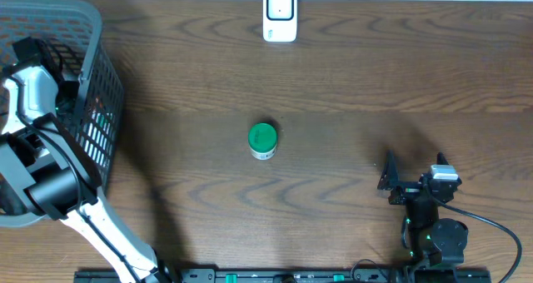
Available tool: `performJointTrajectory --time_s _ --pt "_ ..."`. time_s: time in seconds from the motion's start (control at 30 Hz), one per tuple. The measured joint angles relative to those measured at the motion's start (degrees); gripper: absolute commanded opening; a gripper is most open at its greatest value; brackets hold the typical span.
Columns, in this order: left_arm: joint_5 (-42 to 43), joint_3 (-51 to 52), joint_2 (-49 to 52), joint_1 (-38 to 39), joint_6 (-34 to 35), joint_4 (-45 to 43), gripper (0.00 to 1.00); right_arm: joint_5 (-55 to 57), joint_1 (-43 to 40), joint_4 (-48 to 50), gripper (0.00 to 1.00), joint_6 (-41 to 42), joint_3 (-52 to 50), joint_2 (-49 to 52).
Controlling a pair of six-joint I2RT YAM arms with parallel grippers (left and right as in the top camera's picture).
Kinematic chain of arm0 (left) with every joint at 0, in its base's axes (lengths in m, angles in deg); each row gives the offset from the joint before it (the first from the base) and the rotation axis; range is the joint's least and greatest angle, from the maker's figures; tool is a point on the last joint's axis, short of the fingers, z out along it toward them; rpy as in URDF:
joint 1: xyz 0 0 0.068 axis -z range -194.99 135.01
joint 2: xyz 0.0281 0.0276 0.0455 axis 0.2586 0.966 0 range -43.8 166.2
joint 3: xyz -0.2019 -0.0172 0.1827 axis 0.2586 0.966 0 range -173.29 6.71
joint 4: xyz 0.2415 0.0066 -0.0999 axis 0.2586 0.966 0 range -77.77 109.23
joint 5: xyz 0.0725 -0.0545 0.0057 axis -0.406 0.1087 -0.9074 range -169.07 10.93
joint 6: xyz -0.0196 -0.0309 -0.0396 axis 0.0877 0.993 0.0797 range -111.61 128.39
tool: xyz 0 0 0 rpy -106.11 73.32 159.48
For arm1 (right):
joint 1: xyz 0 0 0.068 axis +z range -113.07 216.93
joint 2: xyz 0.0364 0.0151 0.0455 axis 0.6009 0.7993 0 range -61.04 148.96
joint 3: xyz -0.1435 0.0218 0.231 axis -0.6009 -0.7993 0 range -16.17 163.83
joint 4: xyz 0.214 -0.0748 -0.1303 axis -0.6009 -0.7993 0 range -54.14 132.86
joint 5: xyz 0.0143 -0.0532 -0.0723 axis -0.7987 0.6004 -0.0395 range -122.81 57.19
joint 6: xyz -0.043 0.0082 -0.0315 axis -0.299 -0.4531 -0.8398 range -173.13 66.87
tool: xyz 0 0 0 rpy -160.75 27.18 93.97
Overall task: Scan the item barcode
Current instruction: 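Grasp the orange Topic chocolate bar with the left gripper and lift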
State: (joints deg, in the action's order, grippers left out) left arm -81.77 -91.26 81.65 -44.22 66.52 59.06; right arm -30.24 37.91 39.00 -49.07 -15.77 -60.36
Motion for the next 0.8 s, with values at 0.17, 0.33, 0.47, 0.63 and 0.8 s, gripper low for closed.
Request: performJointTrajectory --time_s 0.17,0.33,0.47,0.63,0.8 --pt "2.25 0.20 -0.85 -0.90 -1.68 0.63 0.38 0.00 0.00 0.00 0.99 0.00 -0.02 -0.02" --pt "3.48 1.33 -6.23 -2.62 -3.39 2.12 0.36 0.00 0.00 0.02 0.99 -0.02 0.00 0.00" --pt "3.72 1.42 -14.45 -4.02 -4.61 2.49 0.32 0.00 0.00 0.00 0.99 -0.02 0.00 0.00" --pt "3.91 1.42 -24.00 -4.42 -6.01 4.31 0.20 0.00 0.00 0.00 0.99 -0.02 0.00 0.00" --pt "6.34 1.42 -28.33 -4.37 -6.88 6.86 0.11 0.00 0.00 0.00 0.99 0.00 0.00 0.00"
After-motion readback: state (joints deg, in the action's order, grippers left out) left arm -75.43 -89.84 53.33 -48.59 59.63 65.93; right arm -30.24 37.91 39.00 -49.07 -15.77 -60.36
